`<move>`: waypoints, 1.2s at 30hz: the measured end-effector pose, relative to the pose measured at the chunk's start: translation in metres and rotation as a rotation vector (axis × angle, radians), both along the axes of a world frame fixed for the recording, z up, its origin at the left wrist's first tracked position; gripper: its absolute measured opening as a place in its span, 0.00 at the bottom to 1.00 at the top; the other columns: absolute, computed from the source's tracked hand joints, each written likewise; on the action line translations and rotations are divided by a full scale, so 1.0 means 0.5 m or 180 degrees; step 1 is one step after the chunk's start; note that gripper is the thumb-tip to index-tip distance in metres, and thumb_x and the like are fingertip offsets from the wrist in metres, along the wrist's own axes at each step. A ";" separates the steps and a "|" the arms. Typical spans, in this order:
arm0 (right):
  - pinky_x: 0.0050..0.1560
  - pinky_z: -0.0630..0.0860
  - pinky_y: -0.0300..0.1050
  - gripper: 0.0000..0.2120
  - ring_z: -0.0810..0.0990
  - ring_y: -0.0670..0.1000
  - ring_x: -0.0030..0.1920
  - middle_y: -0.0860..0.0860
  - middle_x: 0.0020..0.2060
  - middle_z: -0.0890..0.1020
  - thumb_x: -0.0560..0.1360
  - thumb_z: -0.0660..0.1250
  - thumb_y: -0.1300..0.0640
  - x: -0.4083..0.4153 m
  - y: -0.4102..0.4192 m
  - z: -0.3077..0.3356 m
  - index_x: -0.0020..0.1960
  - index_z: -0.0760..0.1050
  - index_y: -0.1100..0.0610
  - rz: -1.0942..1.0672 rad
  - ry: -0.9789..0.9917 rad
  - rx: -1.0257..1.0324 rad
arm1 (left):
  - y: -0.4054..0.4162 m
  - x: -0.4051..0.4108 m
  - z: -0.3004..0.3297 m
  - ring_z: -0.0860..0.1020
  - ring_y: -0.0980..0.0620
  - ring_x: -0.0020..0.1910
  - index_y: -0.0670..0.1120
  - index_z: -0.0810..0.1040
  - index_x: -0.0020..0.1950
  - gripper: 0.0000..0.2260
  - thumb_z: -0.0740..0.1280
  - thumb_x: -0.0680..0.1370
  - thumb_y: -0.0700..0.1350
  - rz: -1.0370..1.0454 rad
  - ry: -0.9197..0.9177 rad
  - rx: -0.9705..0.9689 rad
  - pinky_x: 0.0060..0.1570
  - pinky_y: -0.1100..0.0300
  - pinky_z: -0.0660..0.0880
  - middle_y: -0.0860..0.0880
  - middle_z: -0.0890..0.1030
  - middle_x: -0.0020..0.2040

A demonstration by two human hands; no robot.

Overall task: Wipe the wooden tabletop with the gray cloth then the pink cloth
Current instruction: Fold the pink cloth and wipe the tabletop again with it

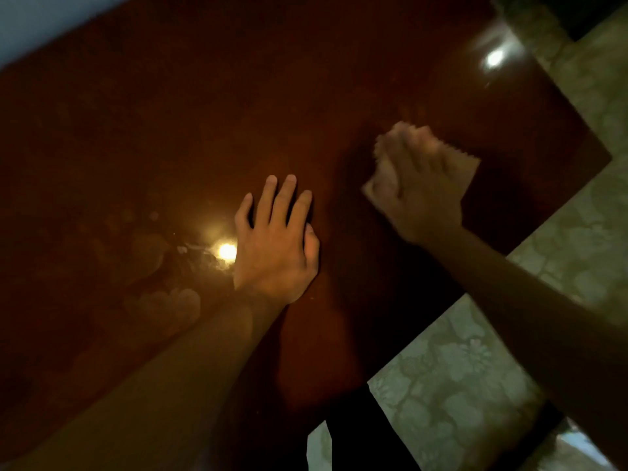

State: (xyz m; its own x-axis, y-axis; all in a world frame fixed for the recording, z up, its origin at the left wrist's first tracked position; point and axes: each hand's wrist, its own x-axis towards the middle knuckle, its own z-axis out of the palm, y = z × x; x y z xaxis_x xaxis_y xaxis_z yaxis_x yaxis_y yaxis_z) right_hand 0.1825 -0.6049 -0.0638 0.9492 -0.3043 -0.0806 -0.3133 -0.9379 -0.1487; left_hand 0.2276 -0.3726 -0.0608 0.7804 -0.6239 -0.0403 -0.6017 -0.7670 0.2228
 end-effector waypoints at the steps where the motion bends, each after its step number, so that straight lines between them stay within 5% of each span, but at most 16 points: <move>1: 0.79 0.54 0.62 0.38 0.55 0.62 0.82 0.57 0.82 0.60 0.80 0.43 0.35 0.016 -0.032 0.006 0.82 0.60 0.55 -0.0269 0.0066 -0.0018 | 0.000 0.001 -0.001 0.57 0.43 0.80 0.46 0.67 0.77 0.23 0.53 0.83 0.52 -0.0005 -0.0005 -0.0005 0.75 0.43 0.51 0.44 0.64 0.79; 5: 0.79 0.52 0.64 0.36 0.52 0.61 0.82 0.56 0.83 0.57 0.81 0.43 0.36 0.056 0.004 0.007 0.83 0.55 0.53 -0.0733 0.0085 -0.0138 | -0.002 0.004 -0.001 0.55 0.44 0.81 0.46 0.66 0.77 0.25 0.50 0.83 0.53 -0.0022 0.0047 0.0094 0.75 0.43 0.50 0.44 0.63 0.80; 11: 0.80 0.48 0.61 0.34 0.52 0.60 0.83 0.55 0.83 0.57 0.82 0.47 0.38 0.031 0.165 -0.011 0.83 0.56 0.54 0.0301 0.0074 -0.0113 | 0.001 0.004 0.002 0.56 0.42 0.80 0.45 0.68 0.77 0.25 0.51 0.82 0.53 -0.0079 0.0041 0.0067 0.75 0.42 0.50 0.43 0.64 0.79; 15: 0.80 0.53 0.63 0.34 0.55 0.61 0.82 0.56 0.82 0.60 0.82 0.46 0.36 0.062 0.082 -0.009 0.82 0.60 0.54 0.0343 -0.0031 -0.0070 | -0.002 0.004 0.000 0.58 0.43 0.80 0.45 0.69 0.76 0.24 0.52 0.82 0.52 -0.0026 -0.0009 -0.0033 0.75 0.42 0.52 0.43 0.65 0.78; 22: 0.79 0.51 0.61 0.34 0.51 0.62 0.82 0.56 0.83 0.54 0.83 0.43 0.37 0.150 -0.021 0.001 0.83 0.52 0.54 -0.0624 0.0138 -0.0432 | -0.001 0.003 -0.011 0.59 0.43 0.80 0.45 0.71 0.74 0.22 0.54 0.83 0.51 0.0028 -0.0170 -0.0219 0.76 0.43 0.53 0.44 0.67 0.77; 27: 0.79 0.53 0.62 0.29 0.56 0.63 0.81 0.57 0.81 0.62 0.83 0.52 0.42 0.134 0.125 -0.007 0.81 0.63 0.54 0.0482 -0.0192 -0.0114 | -0.001 0.001 -0.010 0.59 0.44 0.80 0.45 0.68 0.77 0.24 0.53 0.83 0.52 0.0053 -0.0089 -0.0100 0.76 0.42 0.54 0.44 0.66 0.78; 31: 0.77 0.56 0.61 0.29 0.61 0.62 0.80 0.56 0.79 0.66 0.83 0.54 0.41 0.152 0.063 -0.009 0.79 0.66 0.54 0.1056 -0.0372 -0.0092 | -0.005 0.002 -0.009 0.60 0.44 0.79 0.46 0.69 0.76 0.23 0.54 0.83 0.52 0.0099 -0.0093 -0.0045 0.76 0.43 0.53 0.45 0.67 0.78; 36: 0.78 0.54 0.61 0.32 0.57 0.62 0.81 0.57 0.81 0.62 0.82 0.45 0.39 0.236 -0.060 -0.005 0.81 0.62 0.53 0.0400 -0.0290 -0.0145 | 0.000 0.003 -0.013 0.59 0.45 0.80 0.47 0.70 0.76 0.23 0.54 0.83 0.52 0.0142 -0.0093 -0.0044 0.77 0.44 0.51 0.45 0.67 0.78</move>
